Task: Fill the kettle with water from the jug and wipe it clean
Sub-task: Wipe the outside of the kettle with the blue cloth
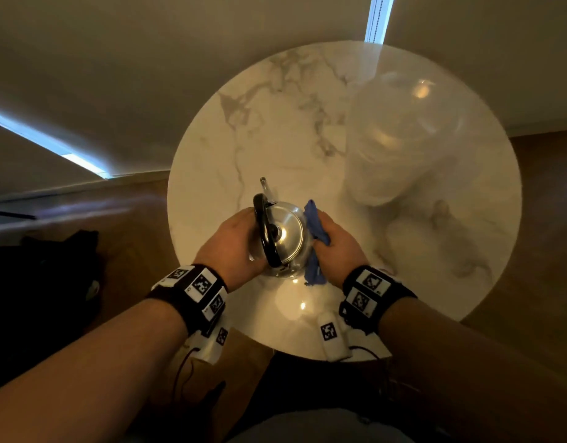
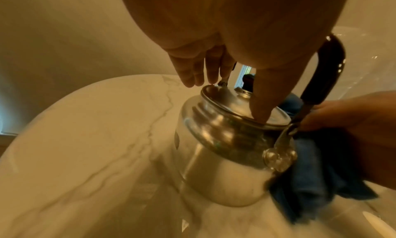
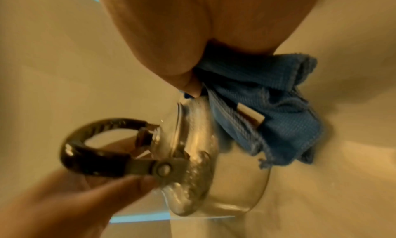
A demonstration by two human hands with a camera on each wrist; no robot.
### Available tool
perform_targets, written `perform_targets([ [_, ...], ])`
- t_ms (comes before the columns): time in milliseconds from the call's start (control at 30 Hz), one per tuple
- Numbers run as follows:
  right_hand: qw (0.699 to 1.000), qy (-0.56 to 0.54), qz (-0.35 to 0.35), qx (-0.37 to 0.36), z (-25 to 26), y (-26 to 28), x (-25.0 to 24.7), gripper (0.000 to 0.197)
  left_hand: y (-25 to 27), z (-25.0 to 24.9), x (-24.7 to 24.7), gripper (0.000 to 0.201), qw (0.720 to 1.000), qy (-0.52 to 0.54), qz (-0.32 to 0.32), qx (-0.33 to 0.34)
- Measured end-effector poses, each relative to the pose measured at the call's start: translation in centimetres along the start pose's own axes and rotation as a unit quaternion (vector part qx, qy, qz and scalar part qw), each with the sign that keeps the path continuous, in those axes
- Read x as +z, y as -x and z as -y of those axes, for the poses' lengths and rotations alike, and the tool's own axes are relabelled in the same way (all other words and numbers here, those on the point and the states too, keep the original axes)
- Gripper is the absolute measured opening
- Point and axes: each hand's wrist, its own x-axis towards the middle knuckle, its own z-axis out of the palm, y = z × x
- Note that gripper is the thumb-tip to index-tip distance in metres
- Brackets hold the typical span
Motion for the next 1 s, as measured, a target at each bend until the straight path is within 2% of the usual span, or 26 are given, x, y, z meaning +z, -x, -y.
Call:
perform_targets([
  [100, 0.995, 0.088, 0.019, -0.047, -1.2, -0.1, 1.5, 0.066, -0.6, -0.2, -0.2, 0.065, 0.999, -0.030, 0.014, -0.004],
  [167, 0.994, 0.098, 0.032, -0.037, -2.4, 1.3, 2.3, 0.086, -0.7, -0.2, -0.3, 0.059, 0.997, -0.067, 0.030, -0.012],
  [233, 0.996, 0.064, 0.037, -0.045, -3.9, 3.5, 3.3, 0.096, -0.8, -0.1, -0.3, 0.055, 0.996, -0.085, 0.036, -0.013],
  [367, 0.987, 0.115, 0.036, -0.105, -6.0, 7.0, 5.3, 0.109, -0.9, 0.3, -0.2, 0.059, 0.995, -0.097, 0.035, -0.015],
  [400, 0.989, 0.104, 0.037, -0.102, -5.8, 7.0, 5.4, 0.112, -0.8, 0.4, -0.1, 0.060, 0.995, -0.096, 0.035, -0.016],
  [467, 0.996, 0.047, 0.027, -0.066, -4.8, 5.9, 5.2, 0.112, -0.7, 0.4, -0.1, 0.059, 0.995, -0.095, 0.037, -0.014],
  [533, 0.997, 0.066, -0.013, -0.042, -4.0, 4.0, 5.2, 0.106, -0.7, 0.4, -0.2, 0.059, 0.994, -0.101, 0.041, -0.016],
  [633, 0.992, 0.095, -0.039, -0.069, -4.2, 3.5, 5.9, 0.109, -0.9, 0.3, -0.2, 0.060, 0.993, -0.107, 0.044, -0.019],
  [800, 0.985, 0.147, 0.013, -0.090, -6.3, 8.2, 7.6, 0.104, -0.9, 0.7, 0.0, 0.061, 0.995, -0.089, 0.038, -0.015],
  [833, 0.989, 0.121, 0.015, -0.080, -6.1, 8.0, 7.7, 0.103, -0.9, 0.7, 0.1, 0.062, 0.995, -0.087, 0.039, -0.016],
  [933, 0.998, -0.050, -0.032, -0.028, -4.5, 5.8, 7.7, 0.104, -0.9, 0.7, 0.2, 0.063, 0.995, -0.089, 0.043, -0.015],
  [1000, 0.996, -0.069, -0.048, -0.025, -3.9, 4.6, 7.3, 0.109, -1.0, 0.8, 0.2, 0.063, 0.995, -0.090, 0.044, -0.017],
])
